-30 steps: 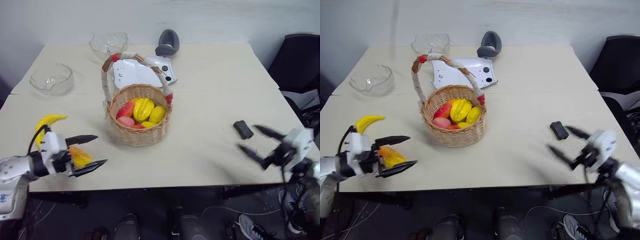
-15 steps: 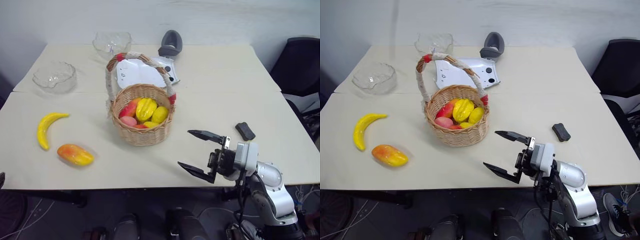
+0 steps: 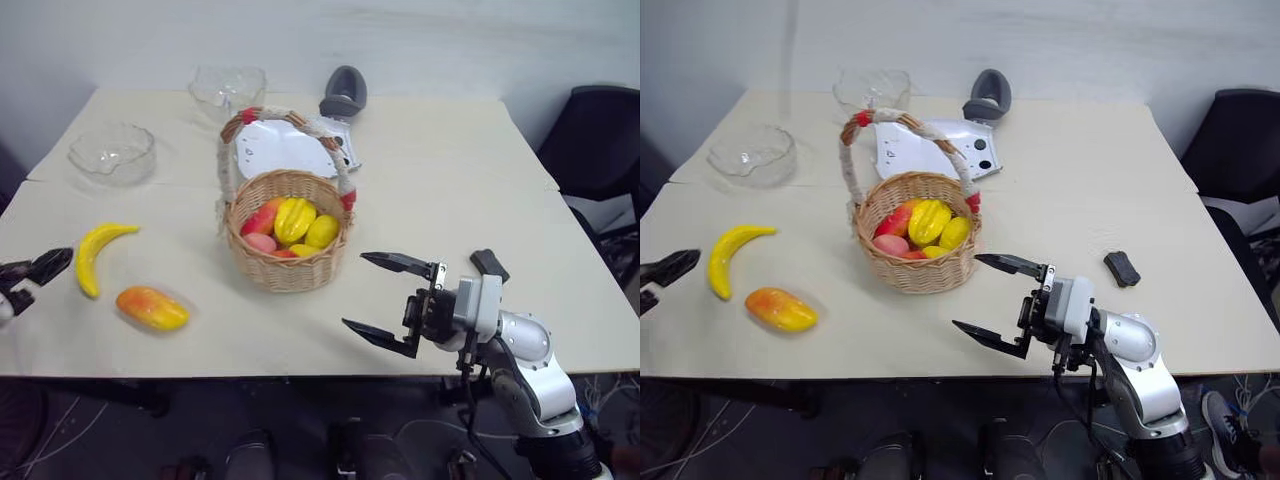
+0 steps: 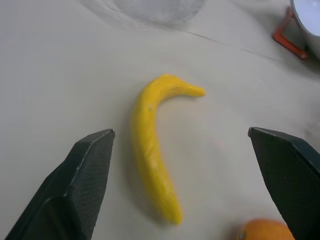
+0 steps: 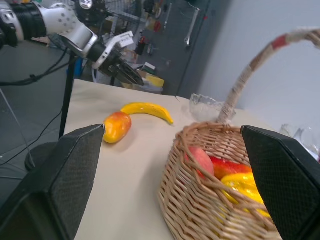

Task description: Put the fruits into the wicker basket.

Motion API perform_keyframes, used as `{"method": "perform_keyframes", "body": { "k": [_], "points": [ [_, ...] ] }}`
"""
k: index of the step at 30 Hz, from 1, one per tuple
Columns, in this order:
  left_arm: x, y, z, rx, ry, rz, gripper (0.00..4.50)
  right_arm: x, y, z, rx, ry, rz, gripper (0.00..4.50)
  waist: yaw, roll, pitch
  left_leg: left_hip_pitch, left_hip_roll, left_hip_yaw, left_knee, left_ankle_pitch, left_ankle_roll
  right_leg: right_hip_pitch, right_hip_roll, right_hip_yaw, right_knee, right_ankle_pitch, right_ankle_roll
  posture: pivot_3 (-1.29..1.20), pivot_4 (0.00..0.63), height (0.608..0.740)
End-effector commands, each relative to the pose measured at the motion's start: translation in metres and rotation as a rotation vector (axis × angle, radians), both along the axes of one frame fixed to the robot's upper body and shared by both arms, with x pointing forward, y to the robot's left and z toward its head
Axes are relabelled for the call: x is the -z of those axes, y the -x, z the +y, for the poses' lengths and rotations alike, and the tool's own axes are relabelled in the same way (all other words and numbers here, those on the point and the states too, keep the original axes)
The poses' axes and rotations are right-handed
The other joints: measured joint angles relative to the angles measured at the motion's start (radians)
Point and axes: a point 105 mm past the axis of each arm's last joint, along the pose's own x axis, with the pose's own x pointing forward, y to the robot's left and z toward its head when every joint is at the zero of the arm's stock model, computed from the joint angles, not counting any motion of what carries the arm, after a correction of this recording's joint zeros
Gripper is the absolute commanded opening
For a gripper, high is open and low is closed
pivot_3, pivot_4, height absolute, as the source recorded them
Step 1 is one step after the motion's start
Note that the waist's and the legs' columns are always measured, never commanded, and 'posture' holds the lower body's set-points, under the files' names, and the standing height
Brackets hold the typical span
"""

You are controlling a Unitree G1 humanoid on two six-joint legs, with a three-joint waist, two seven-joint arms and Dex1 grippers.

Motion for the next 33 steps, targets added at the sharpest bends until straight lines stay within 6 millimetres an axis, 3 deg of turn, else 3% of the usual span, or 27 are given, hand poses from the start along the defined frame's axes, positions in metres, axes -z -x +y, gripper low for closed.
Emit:
{"method": "perform_keyframes", "body": {
  "k": [1,4,7,11,15,18,21,24,25,27,29,33],
  "points": [
    [0.024,-0.009,0.021,-0.112,-0.083,0.182,4.50,-0.008,0.001,0.000,0.022,-0.018,-0.036,4.45,-0.006,0.000,0.000,0.000,0.000,0.000,-0.001,0.000,-0.001,-0.001,0.001,0.000,0.001,0.000,0.000,0.00,0.150,0.740],
    [0.023,-0.017,0.033,-0.175,-0.133,0.201,4.50,-0.008,0.001,-0.002,0.051,-0.023,-0.033,4.45,-0.014,-0.001,0.000,-0.002,0.005,0.001,0.002,-0.003,-0.005,-0.002,0.008,0.001,0.001,-0.001,-0.001,0.00,0.150,0.740],
    [0.028,-0.026,0.026,-0.134,-0.108,0.210,3.90,-0.009,0.000,-0.007,0.098,-0.040,-0.021,4.50,-0.011,-0.001,0.000,-0.003,0.007,0.001,0.004,-0.003,-0.007,-0.004,0.010,0.001,0.001,-0.002,-0.002,0.00,0.150,0.740],
    [0.034,-0.031,0.024,-0.108,-0.095,0.218,2.67,-0.010,-0.001,-0.009,0.128,-0.051,-0.017,4.50,-0.012,-0.001,0.000,-0.003,0.007,0.002,0.005,-0.002,-0.007,-0.004,0.010,0.002,0.004,-0.002,-0.002,0.00,0.150,0.740],
    [0.027,-0.028,0.040,-0.179,-0.085,0.174,1.36,-0.011,-0.003,-0.011,0.143,-0.056,-0.018,4.50,-0.010,-0.001,0.000,-0.002,0.007,0.001,0.006,0.000,-0.006,-0.004,0.010,0.002,0.006,-0.001,-0.003,0.00,0.150,0.740],
    [0.005,-0.027,0.050,-0.207,-0.066,0.054,0.50,-0.012,-0.002,-0.012,0.143,-0.059,-0.017,4.50,-0.009,-0.001,0.000,-0.002,0.007,0.001,0.006,0.000,-0.006,-0.004,0.010,0.001,0.006,-0.001,-0.003,0.00,0.150,0.740],
    [-0.035,-0.029,0.046,-0.091,-0.087,-0.159,0.46,-0.012,-0.001,-0.014,0.144,-0.058,-0.017,4.50,-0.009,-0.002,0.000,-0.002,0.007,0.001,0.006,0.000,-0.006,-0.004,0.010,0.001,0.006,-0.001,-0.003,0.00,0.150,0.740],
    [-0.071,-0.019,0.017,0.209,-0.187,-0.320,0.46,-0.012,-0.001,-0.016,0.158,-0.049,-0.018,4.50,-0.005,-0.002,0.000,-0.003,0.008,0.002,0.006,0.000,-0.007,-0.004,0.010,0.001,0.005,-0.001,-0.003,0.00,0.150,0.740],
    [-0.078,-0.008,-0.006,0.406,-0.226,-0.357,0.46,-0.012,-0.001,-0.019,0.170,-0.046,-0.017,4.50,-0.007,-0.002,0.000,-0.003,0.008,0.002,0.006,0.000,-0.007,-0.004,0.010,0.001,0.005,-0.001,-0.003,0.00,0.150,0.740],
    [-0.077,0.018,-0.045,0.734,-0.269,-0.338,0.46,-0.009,-0.002,-0.027,0.203,-0.037,-0.005,4.50,-0.008,0.000,0.000,-0.002,0.008,0.002,0.005,-0.001,-0.007,-0.004,0.009,0.002,0.004,-0.002,-0.004,0.00,0.150,0.740],
    [-0.073,0.033,-0.067,0.906,-0.295,-0.251,0.46,-0.005,-0.001,-0.036,0.221,-0.013,0.006,4.50,-0.011,0.001,0.000,-0.002,0.008,0.002,0.005,-0.002,-0.007,-0.003,0.008,0.002,0.004,-0.003,-0.006,0.00,0.150,0.740],
    [-0.081,0.035,-0.127,1.125,-0.309,-0.268,0.46,0.005,0.000,-0.052,0.251,0.031,0.032,4.50,0.007,0.001,0.001,-0.001,0.008,0.000,0.005,-0.001,-0.006,-0.003,0.009,0.001,0.005,-0.004,-0.008,0.00,0.150,0.740]
  ]
}}
